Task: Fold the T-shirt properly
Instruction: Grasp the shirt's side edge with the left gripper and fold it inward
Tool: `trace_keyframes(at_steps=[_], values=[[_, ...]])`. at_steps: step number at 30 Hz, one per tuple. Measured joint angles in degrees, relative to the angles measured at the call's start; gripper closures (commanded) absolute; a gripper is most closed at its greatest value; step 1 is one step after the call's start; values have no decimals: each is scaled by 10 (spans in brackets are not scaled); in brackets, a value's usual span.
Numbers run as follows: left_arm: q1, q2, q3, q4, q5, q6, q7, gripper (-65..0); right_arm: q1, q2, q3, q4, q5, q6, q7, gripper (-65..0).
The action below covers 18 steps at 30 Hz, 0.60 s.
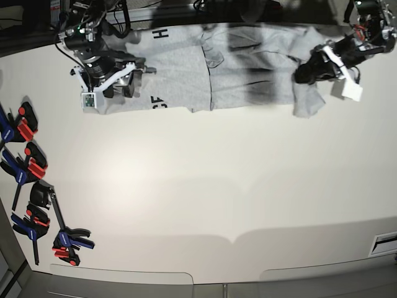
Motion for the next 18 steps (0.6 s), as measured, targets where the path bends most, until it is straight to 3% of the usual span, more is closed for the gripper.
trace_keyframes(at_steps=[9,18], values=[[-9,54,136,17,60,0,-24,0,0,10,34,0,3,0,0,-286],[-42,82,191,17,120,0,-53,0,0,10,34,0,19,0,2,-286]])
